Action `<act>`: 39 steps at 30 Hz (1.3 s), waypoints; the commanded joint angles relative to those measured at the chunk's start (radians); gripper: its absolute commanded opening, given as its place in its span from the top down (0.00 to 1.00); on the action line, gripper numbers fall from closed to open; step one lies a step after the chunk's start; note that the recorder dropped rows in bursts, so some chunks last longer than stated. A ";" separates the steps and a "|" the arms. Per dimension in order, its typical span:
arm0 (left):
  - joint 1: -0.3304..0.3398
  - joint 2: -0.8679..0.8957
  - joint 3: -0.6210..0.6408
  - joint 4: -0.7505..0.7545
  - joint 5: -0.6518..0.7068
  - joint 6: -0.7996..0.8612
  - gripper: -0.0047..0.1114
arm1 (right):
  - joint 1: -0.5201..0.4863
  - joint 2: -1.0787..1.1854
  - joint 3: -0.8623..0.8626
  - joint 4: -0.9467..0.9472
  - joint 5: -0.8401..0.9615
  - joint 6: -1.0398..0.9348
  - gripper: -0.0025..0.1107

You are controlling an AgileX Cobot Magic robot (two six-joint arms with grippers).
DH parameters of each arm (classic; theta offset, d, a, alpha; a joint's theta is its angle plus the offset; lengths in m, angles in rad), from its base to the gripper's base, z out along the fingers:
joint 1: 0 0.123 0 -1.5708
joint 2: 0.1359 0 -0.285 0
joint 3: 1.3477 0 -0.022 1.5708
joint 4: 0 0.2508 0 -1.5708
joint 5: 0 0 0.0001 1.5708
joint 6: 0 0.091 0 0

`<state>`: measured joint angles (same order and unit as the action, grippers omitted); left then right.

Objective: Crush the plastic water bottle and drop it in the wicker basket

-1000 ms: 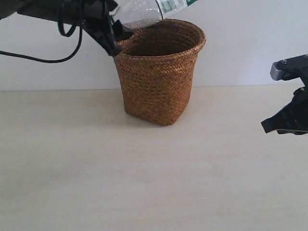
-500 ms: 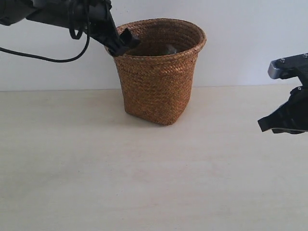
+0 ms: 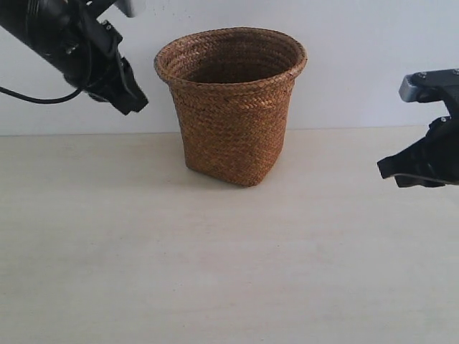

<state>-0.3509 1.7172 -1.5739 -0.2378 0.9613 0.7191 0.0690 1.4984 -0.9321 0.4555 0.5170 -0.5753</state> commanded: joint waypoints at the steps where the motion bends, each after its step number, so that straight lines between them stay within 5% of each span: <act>1: 0.004 -0.012 -0.004 0.094 0.181 -0.166 0.92 | 0.000 -0.010 -0.094 0.011 0.099 0.042 0.98; 7: 0.004 -0.040 0.011 0.170 0.260 -0.345 0.92 | 0.000 -0.010 -0.187 -0.119 0.274 0.172 0.98; 13: 0.004 -0.121 0.118 0.170 0.260 -0.454 0.92 | 0.000 -0.020 -0.186 -0.517 0.432 0.438 0.98; 20: 0.004 -0.271 0.328 0.170 0.149 -0.472 0.92 | 0.000 -0.127 -0.184 -0.533 0.461 0.462 0.98; 39: 0.004 -0.795 0.815 0.168 -0.256 -0.506 0.92 | 0.000 -0.791 0.282 -0.543 -0.051 0.514 0.98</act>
<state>-0.3493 0.9994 -0.8140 -0.0680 0.7860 0.2258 0.0690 0.7791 -0.6998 -0.0814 0.5409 -0.0668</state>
